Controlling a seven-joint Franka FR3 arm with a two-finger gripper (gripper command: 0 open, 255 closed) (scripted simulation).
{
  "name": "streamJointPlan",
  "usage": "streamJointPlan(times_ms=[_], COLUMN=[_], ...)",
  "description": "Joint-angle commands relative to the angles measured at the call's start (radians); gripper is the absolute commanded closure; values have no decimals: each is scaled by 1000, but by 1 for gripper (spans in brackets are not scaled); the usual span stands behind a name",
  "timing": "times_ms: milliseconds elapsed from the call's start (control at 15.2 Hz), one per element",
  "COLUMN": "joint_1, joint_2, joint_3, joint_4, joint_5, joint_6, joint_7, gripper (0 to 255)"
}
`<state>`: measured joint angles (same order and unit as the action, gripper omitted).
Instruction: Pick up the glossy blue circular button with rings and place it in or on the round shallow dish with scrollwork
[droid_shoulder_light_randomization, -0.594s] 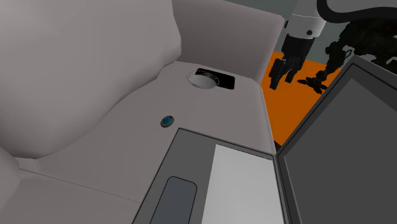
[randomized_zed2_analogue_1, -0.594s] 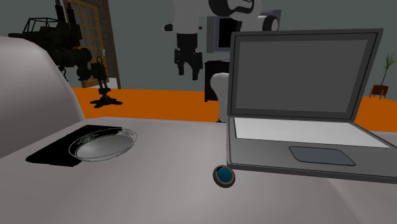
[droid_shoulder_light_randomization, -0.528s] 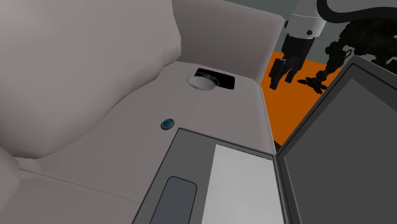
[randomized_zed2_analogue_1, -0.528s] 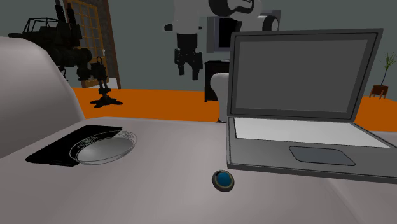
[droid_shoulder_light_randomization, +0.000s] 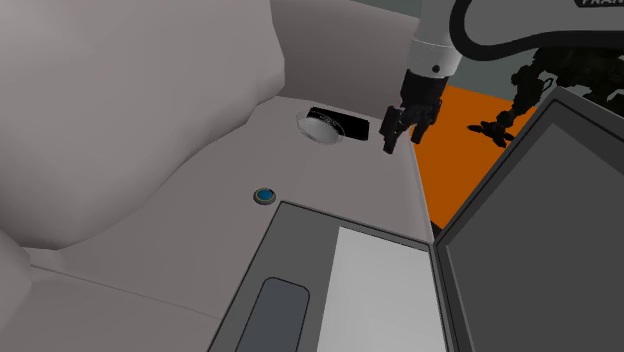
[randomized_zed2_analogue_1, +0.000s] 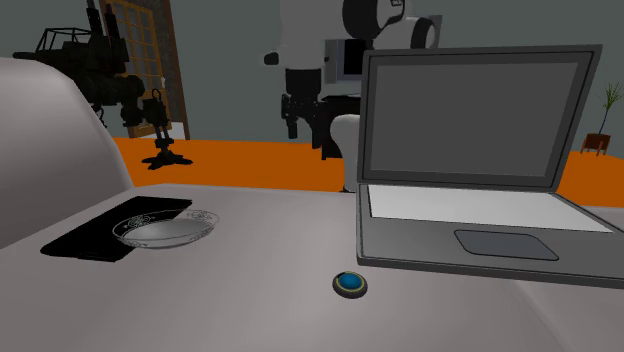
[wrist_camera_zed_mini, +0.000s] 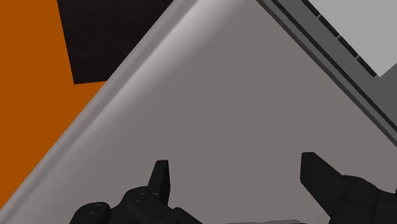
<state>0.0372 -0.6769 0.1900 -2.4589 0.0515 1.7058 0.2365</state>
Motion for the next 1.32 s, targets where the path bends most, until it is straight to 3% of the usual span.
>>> streamJointPlan(times_ms=[0, 660, 1254], joint_1=[12, 36, 50], joint_2=[37, 320, 644], joint_3=[35, 208, 334], joint_4=[4, 116, 322], joint_5=[28, 81, -22], joint_6=[41, 256, 396], joint_7=[46, 268, 507], gripper=[0, 0, 0])
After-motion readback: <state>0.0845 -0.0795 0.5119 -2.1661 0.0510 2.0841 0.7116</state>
